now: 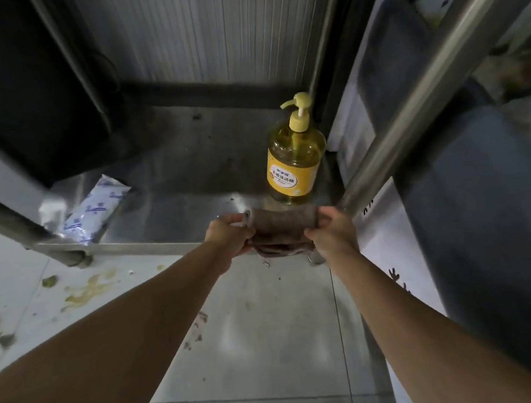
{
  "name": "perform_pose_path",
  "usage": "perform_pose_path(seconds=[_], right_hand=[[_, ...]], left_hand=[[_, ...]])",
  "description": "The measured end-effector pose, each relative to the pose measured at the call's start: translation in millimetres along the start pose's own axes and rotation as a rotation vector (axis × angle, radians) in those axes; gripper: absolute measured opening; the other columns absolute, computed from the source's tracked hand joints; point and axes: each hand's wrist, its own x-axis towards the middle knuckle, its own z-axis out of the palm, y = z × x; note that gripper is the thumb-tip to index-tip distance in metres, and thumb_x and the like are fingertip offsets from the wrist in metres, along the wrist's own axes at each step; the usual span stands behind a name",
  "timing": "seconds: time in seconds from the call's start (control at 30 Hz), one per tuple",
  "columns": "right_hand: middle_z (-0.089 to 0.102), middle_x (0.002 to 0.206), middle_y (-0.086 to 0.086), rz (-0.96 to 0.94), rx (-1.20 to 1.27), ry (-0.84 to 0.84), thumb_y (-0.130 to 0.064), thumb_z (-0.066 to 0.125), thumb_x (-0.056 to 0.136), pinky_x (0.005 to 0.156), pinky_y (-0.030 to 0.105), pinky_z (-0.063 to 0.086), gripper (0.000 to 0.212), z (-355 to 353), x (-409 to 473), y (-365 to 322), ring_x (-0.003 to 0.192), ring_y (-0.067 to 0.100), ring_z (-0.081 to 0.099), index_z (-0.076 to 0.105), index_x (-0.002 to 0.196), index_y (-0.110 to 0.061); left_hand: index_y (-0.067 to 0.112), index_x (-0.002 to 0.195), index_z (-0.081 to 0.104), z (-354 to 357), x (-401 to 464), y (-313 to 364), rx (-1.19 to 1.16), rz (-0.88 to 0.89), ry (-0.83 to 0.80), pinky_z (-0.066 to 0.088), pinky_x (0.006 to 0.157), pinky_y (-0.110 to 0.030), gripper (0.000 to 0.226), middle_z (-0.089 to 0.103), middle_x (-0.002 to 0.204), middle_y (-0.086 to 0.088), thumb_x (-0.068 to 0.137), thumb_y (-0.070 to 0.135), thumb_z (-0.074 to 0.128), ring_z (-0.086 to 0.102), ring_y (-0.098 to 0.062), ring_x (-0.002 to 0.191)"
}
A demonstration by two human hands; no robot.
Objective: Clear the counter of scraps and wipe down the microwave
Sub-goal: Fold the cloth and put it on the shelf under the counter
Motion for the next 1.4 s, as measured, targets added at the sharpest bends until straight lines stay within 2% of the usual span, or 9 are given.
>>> perform_pose_path(seconds=[0.13, 0.27, 0.47, 0.7, 0.87, 1.0, 1.2, 1.3, 1.4], right_hand=[[0.066, 0.117, 0.005, -0.026, -0.043, 0.056, -0.001, 0.069, 0.079, 0.088, 0.042, 0.054, 0.05, 21, 39, 15, 0.106, 0.025, 0.062, 0.055, 0.126, -0.014], [0.067, 0.112, 0.003, -0.012, -0.014, 0.097, -0.003, 0.069, 0.08, 0.082, 0.046, 0.056, 0.046, 38, 65, 28, 0.1, 0.027, 0.065, 0.057, 0.12, -0.021], [0.064, 0.116, 0.007, -0.014, -0.055, 0.104, 0.002, 0.064, 0.082, 0.086, 0.046, 0.055, 0.044, 52, 83, 43, 0.106, 0.03, 0.062, 0.053, 0.12, -0.016], [0.055, 0.129, 0.008, 0.004, -0.334, -0.101, -0.006, 0.061, 0.087, 0.091, 0.033, 0.048, 0.055, 48, 71, 45, 0.116, 0.027, 0.054, 0.039, 0.137, -0.017], [0.047, 0.138, 0.01, 0.018, -0.34, -0.188, -0.007, 0.068, 0.08, 0.098, 0.036, 0.045, 0.074, 35, 42, 28, 0.125, 0.028, 0.047, 0.03, 0.143, -0.017], [0.053, 0.129, 0.005, 0.02, -0.27, -0.226, -0.007, 0.072, 0.075, 0.097, 0.035, 0.045, 0.071, 21, 4, 0, 0.119, 0.025, 0.05, 0.037, 0.136, -0.021], [0.046, 0.134, -0.001, -0.003, -0.149, -0.294, -0.004, 0.061, 0.087, 0.074, 0.016, 0.048, 0.061, -11, -57, -52, 0.09, 0.008, 0.058, 0.033, 0.14, -0.014], [0.052, 0.131, 0.003, -0.004, -0.242, -0.268, -0.012, 0.073, 0.077, 0.084, 0.027, 0.048, 0.073, -28, -89, -78, 0.109, 0.02, 0.054, 0.035, 0.139, -0.02], [0.051, 0.131, 0.003, -0.016, -0.251, -0.262, -0.016, 0.074, 0.076, 0.081, 0.026, 0.044, 0.077, -47, -122, -105, 0.114, 0.022, 0.052, 0.033, 0.142, -0.021]], left_hand=[[0.004, 0.117, 0.058, 7, 43, -12, -0.009, 0.036, 0.008, 0.057, 0.064, -0.028, 0.034, 0.06, 0.098, -0.016, 0.085, -0.003, 0.062, 0.059, -0.019, 0.069], [0.005, 0.116, 0.058, 17, 76, -20, -0.021, 0.059, 0.011, 0.055, 0.073, -0.035, 0.032, 0.059, 0.097, -0.015, 0.085, -0.003, 0.061, 0.058, -0.021, 0.07], [0.011, 0.109, 0.065, 25, 107, -33, 0.074, 0.114, 0.089, 0.055, 0.086, -0.046, 0.029, 0.066, 0.103, -0.015, 0.081, 0.004, 0.068, 0.065, -0.034, 0.094], [0.018, 0.117, 0.064, 21, 101, -37, 0.317, 0.167, 0.148, 0.055, 0.075, -0.028, 0.033, 0.067, 0.111, -0.007, 0.085, 0.009, 0.064, 0.066, -0.022, 0.082], [0.021, 0.123, 0.06, 12, 70, -24, 0.409, 0.167, 0.053, 0.055, 0.087, -0.038, 0.049, 0.068, 0.11, -0.007, 0.077, 0.015, 0.073, 0.067, -0.024, 0.094], [0.022, 0.126, 0.056, 2, 26, -10, 0.483, 0.189, 0.021, 0.054, 0.08, -0.032, 0.052, 0.065, 0.117, -0.006, 0.077, 0.019, 0.073, 0.063, -0.023, 0.1], [0.018, 0.132, 0.049, -21, -58, 27, 0.539, 0.201, 0.039, 0.049, 0.091, -0.034, 0.059, 0.058, 0.127, -0.007, 0.079, 0.028, 0.073, 0.057, -0.027, 0.113], [0.019, 0.137, 0.043, -33, -102, 47, 0.554, 0.194, 0.038, 0.049, 0.095, -0.039, 0.066, 0.052, 0.135, -0.008, 0.08, 0.028, 0.073, 0.053, -0.028, 0.118], [0.021, 0.138, 0.04, -44, -146, 72, 0.569, 0.181, 0.04, 0.051, 0.091, -0.038, 0.068, 0.05, 0.137, -0.007, 0.08, 0.028, 0.073, 0.053, -0.029, 0.118]])
